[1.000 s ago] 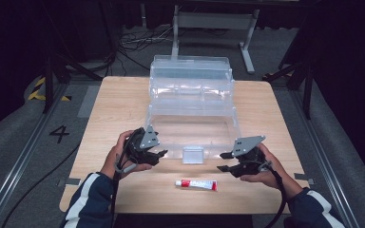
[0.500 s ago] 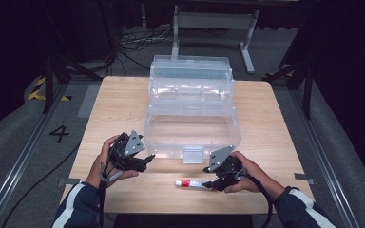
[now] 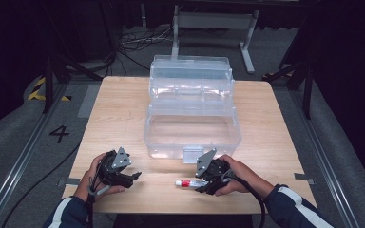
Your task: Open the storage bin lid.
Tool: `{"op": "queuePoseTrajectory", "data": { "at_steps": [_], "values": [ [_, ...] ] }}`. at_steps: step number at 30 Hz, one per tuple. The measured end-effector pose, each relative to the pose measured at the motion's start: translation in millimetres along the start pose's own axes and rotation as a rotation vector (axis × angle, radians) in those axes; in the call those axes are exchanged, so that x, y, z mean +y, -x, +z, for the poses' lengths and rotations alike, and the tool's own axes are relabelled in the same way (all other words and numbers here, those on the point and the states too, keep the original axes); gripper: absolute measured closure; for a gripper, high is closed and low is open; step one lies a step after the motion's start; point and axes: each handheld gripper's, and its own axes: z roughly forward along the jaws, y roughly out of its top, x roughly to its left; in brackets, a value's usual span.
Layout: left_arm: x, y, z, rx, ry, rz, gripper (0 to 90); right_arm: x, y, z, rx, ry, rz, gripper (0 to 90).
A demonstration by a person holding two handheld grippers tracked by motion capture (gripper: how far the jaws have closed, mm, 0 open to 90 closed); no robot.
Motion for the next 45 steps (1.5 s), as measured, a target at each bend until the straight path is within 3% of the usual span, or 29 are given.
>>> {"op": "queuePoseTrajectory", "data": {
  "at_steps": [7,13,18,22,30,34,37,45],
  "values": [
    [-15.1,-3.4,7.9,-0.020,-0.029,-0.021,21.7,7.9,2.1,8.9,0.006,-0.033,-0.008,53.1],
    [-25.1,-9.4,9.7,-0.079,0.015,-0.099,18.9,16.7,1.8,20.8,0.026,-0.082,-0.011,53.9],
    [-31.1,-12.6,12.3,-0.097,0.053,-0.128,15.5,20.8,3.4,22.3,0.039,-0.077,-0.012,53.9],
    [-32.6,-12.9,13.3,-0.088,0.071,-0.123,14.3,23.1,5.6,22.0,0.041,-0.070,-0.004,54.2],
    [-32.3,-13.2,13.9,-0.094,0.071,-0.124,13.9,26.6,7.0,30.5,0.024,-0.120,-0.021,57.0],
    [-32.4,-13.2,13.9,-0.094,0.071,-0.123,13.9,24.4,7.0,30.3,0.017,-0.104,-0.002,58.3],
    [-32.4,-13.3,13.9,-0.094,0.071,-0.123,13.9,23.9,4.8,29.3,-0.006,-0.117,-0.021,63.9],
    [-32.3,-13.6,14.0,-0.095,0.071,-0.121,13.7,26.3,4.3,29.5,0.004,-0.132,-0.035,70.5]
  ]
}}
